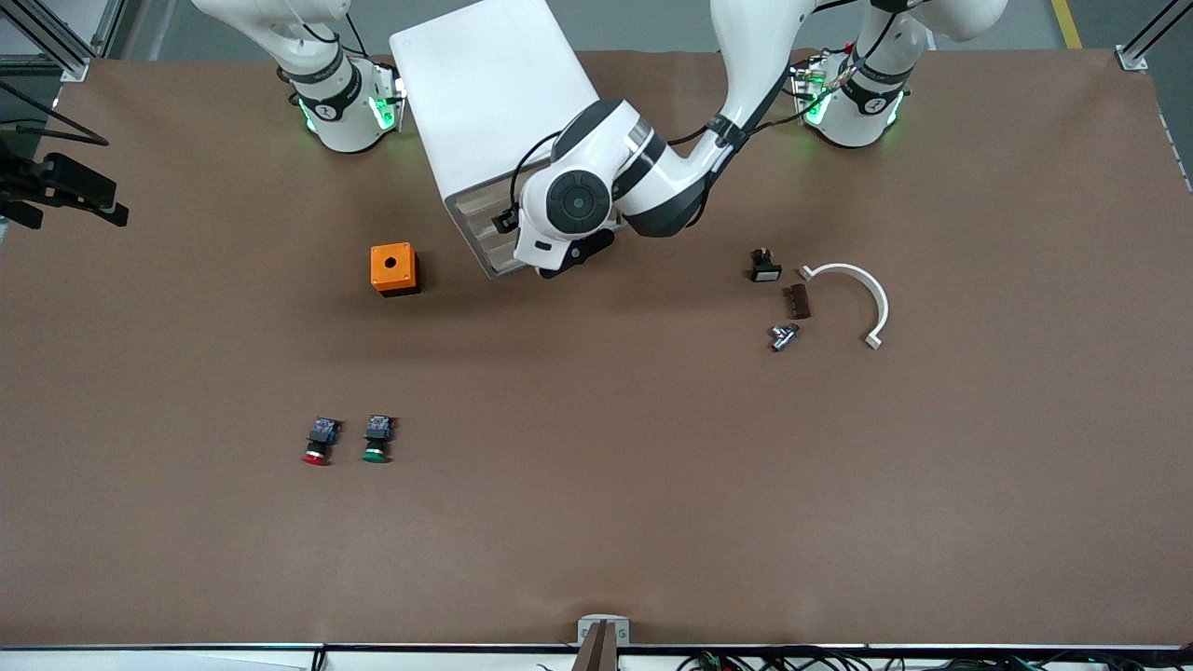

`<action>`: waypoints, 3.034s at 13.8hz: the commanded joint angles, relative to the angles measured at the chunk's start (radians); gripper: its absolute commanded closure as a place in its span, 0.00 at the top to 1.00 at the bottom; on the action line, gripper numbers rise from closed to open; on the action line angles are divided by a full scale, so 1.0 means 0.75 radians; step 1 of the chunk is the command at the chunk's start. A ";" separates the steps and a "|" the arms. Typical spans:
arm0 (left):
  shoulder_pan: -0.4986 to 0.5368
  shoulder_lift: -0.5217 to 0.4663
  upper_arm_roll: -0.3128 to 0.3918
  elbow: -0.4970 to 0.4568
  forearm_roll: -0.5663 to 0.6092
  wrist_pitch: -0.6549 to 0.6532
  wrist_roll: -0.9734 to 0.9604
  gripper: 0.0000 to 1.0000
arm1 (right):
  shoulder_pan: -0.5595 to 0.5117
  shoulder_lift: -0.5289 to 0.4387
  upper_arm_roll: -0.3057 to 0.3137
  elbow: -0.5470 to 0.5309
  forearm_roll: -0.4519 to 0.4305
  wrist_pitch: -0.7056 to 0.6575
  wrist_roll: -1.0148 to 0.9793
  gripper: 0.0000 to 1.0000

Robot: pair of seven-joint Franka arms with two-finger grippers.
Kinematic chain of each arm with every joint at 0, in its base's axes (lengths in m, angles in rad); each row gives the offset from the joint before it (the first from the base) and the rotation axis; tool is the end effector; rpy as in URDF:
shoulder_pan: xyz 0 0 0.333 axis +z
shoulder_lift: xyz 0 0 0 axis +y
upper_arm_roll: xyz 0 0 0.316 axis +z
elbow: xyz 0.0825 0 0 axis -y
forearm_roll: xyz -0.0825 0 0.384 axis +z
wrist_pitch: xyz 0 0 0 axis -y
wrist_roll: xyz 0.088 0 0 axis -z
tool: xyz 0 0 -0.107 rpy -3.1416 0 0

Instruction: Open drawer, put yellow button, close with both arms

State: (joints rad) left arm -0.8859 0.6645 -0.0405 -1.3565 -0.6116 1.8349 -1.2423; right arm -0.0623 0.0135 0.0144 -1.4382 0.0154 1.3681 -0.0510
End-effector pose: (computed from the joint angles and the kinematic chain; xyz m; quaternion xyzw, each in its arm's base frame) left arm 0.3974 -0.5955 0.3312 0.9167 0.2555 -0.3015 0.0594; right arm 0.5365 -0.0239 0.6614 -0.9991 -0.0028 0.0414 0.0097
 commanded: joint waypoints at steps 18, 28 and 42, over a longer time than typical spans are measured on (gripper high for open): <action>0.637 -0.601 0.033 0.001 0.382 -0.489 0.617 0.99 | 0.059 -0.063 0.016 -0.089 0.022 0.084 0.015 1.00; 1.031 -0.763 0.027 -0.154 0.601 -0.700 1.308 0.99 | 0.018 -0.061 0.005 -0.089 0.024 0.094 0.013 1.00; 1.146 -1.205 0.025 -0.638 0.750 -0.340 1.526 0.99 | -0.003 -0.061 0.005 -0.091 0.022 0.092 -0.002 1.00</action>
State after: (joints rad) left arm -0.0391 -0.2105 -0.0077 -1.8137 -0.0696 1.5604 -0.1192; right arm -0.0483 -0.0052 0.0094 -1.4806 0.0226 1.4280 -0.0503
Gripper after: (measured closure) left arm 0.004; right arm 0.000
